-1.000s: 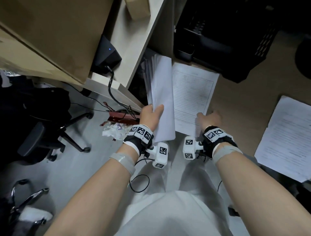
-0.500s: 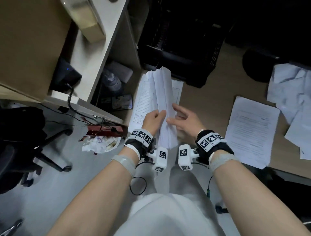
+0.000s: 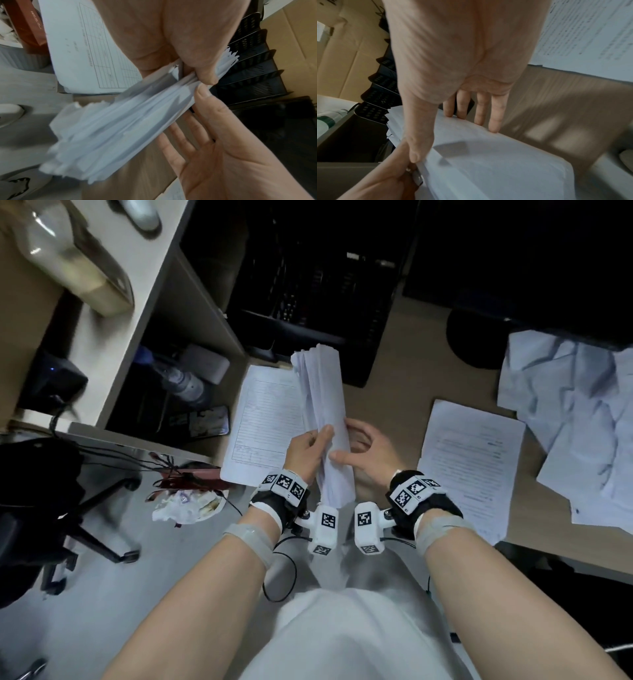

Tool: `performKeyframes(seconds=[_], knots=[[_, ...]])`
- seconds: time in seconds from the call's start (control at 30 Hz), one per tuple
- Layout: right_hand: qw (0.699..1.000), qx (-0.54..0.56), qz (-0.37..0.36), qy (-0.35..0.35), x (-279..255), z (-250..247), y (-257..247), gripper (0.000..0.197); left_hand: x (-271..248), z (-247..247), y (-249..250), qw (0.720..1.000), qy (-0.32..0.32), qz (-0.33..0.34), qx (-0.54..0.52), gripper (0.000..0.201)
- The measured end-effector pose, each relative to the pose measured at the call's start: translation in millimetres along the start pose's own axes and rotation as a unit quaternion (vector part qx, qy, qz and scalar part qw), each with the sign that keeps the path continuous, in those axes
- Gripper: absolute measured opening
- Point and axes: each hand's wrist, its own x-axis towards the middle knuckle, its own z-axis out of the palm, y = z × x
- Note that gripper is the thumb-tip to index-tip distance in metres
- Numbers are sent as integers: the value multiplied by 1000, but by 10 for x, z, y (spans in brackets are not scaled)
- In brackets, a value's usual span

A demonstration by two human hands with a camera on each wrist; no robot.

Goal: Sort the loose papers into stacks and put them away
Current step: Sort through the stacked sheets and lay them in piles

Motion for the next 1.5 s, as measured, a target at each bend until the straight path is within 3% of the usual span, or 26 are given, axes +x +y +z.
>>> performKeyframes(seconds=[0.23, 0.3, 0.43, 0.53, 0.67, 0.8, 0.9, 1.1, 1.2, 1.27, 1.4, 1.5], knots=[[999, -30, -30, 5, -86, -344, -234, 64, -31, 260, 162, 1000, 14, 16, -20, 38], [999, -30, -24, 17, -91, -395, -292, 48, -3, 268, 178, 1000, 1, 17, -1, 24], [995, -51, 14, 87, 25, -524, -320, 9, 75, 246, 234, 998, 36, 21, 45, 25], [979, -123, 50, 156, 124, -659, -206, 30, 155, 170, 275, 996, 62, 25, 65, 49], [959, -197, 101, 179, 198, -728, -58, 41, 266, 59, 287, 994, 61, 28, 85, 48], [947, -175, 149, 224, 198, -721, 99, 35, 347, -22, 161, 995, 62, 8, 74, 34], [940, -164, 194, 228, 204, -698, 242, 32, 410, -106, 92, 996, 68, -14, 61, 37], [933, -149, 204, 257, 99, -725, 194, 31, 503, -28, 88, 997, 42, -5, 72, 34], [938, -160, 198, 233, 92, -739, 234, 16, 485, -58, 61, 996, 43, -5, 77, 36], [943, -163, 214, 195, 161, -669, 247, 22, 446, -191, 27, 994, 60, 4, 90, 38], [953, -187, 229, 72, 542, -309, 529, 37, 366, -663, -30, 982, 151, 12, 109, 46], [962, -175, 205, 32, 642, 91, 363, 22, 348, -1036, -72, 966, 236, 3, 105, 51]])
